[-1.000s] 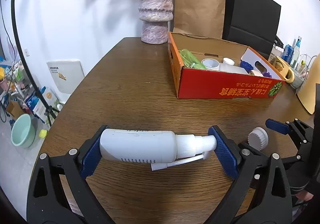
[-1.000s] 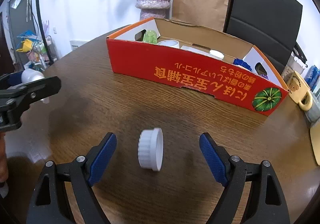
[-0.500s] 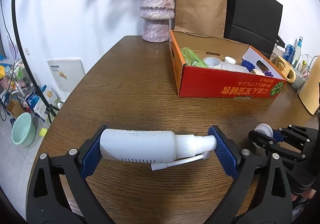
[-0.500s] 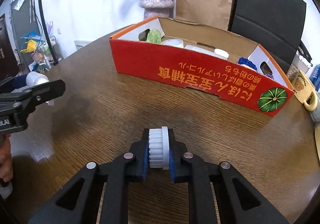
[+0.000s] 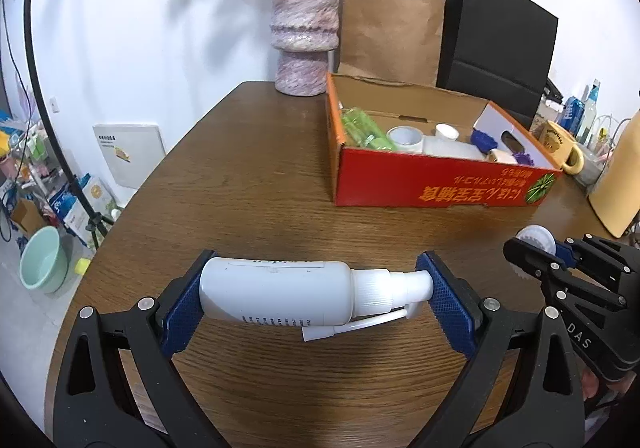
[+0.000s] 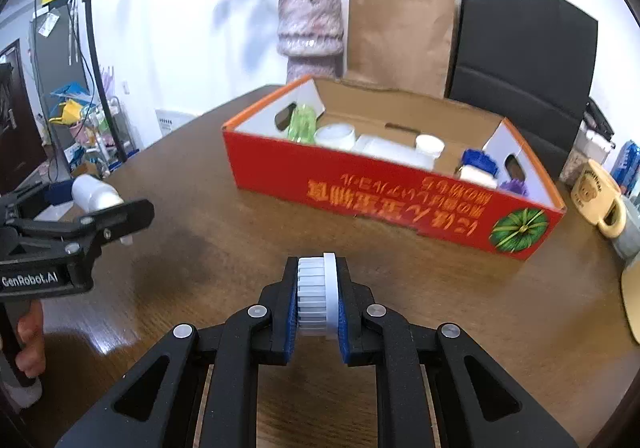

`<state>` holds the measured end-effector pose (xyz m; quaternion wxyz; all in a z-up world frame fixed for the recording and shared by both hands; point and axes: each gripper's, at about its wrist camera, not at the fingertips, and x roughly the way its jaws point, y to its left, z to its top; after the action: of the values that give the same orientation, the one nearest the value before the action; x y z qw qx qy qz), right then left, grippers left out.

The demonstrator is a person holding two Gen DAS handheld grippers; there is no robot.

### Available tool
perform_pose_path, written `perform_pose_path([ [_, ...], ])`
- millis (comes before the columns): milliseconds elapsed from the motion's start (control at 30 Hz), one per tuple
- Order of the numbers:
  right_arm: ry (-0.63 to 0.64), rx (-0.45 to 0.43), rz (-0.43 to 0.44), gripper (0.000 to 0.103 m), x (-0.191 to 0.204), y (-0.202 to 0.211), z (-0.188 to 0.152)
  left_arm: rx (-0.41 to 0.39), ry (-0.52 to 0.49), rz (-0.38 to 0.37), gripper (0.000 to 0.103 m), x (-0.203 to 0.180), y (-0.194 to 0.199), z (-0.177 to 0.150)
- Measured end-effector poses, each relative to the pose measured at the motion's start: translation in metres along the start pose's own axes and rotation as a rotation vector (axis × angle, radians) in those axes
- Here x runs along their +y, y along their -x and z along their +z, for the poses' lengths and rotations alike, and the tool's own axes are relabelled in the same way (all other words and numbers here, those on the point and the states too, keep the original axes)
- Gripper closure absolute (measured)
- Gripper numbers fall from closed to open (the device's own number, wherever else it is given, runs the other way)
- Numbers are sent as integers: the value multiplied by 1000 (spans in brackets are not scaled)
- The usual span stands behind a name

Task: Organize rigid objects
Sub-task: 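Carry the spray bottle in the left gripper and white cap in the right gripper over the box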

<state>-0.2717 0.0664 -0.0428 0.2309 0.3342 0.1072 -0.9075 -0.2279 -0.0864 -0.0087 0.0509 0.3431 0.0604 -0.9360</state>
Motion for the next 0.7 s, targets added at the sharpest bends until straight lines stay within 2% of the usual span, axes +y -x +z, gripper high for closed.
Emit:
perform_pose_path([
  [700,-52,-191,-49,85,-53,31,48,-84,45,-10,7,-46,0,52],
])
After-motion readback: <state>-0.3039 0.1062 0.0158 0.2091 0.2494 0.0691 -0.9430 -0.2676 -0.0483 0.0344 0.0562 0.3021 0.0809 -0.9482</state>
